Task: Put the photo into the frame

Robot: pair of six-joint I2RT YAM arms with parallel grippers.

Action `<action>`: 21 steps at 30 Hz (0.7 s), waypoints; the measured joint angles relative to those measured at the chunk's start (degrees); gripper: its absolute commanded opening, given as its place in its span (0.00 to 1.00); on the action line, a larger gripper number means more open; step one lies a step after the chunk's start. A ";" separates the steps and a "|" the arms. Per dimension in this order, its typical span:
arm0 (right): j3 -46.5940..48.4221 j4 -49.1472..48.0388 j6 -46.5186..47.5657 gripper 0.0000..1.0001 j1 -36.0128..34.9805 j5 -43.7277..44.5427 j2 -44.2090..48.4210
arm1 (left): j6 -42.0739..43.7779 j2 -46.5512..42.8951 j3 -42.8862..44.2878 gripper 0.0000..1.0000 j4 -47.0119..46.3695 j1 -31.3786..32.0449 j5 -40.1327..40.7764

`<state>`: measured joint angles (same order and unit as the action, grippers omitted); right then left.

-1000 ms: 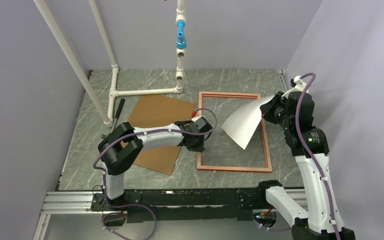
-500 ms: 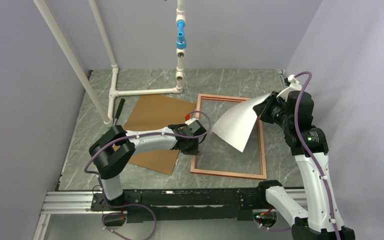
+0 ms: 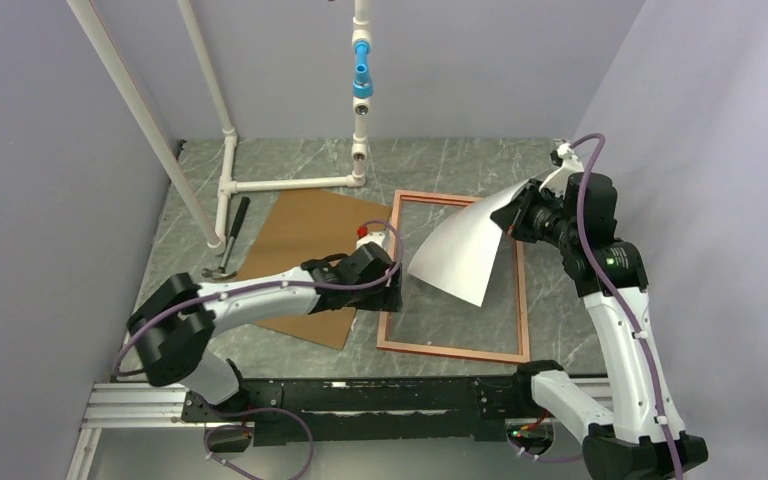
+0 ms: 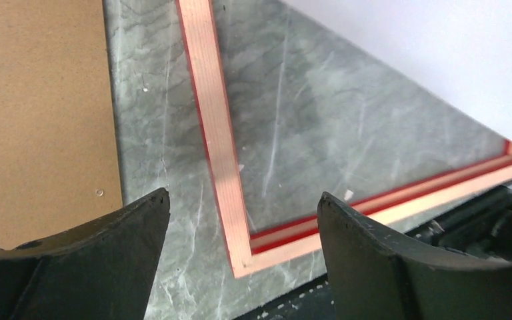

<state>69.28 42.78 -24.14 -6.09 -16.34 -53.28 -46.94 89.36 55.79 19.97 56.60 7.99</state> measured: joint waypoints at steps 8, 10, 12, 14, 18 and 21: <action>0.02 -1.66 0.66 0.00 0.00 -9.03 -2.43 | 1.70 -12.83 -8.50 0.93 -4.72 0.02 3.23; 0.02 -2.40 0.72 0.00 0.00 -11.91 -2.89 | 1.77 -15.91 -10.78 0.94 -5.68 0.02 5.01; 0.11 -3.08 0.81 0.00 0.00 -15.10 -3.32 | 1.73 -19.12 -12.98 0.96 -6.29 0.02 6.69; 0.11 -4.07 0.81 0.00 0.00 -18.45 -3.72 | 1.62 -22.08 -14.95 0.98 -6.91 0.02 8.28; 0.11 -6.97 0.52 0.00 0.00 -26.10 -4.55 | 0.81 -26.34 -16.90 0.99 -6.54 0.02 12.28; 0.11 -9.70 -0.15 0.00 0.00 -31.32 -4.85 | -0.28 -26.56 -16.76 0.99 -4.15 0.00 15.67</action>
<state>69.38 33.08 -24.29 -6.09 -47.66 -58.13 -47.22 62.81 39.03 15.81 56.60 23.66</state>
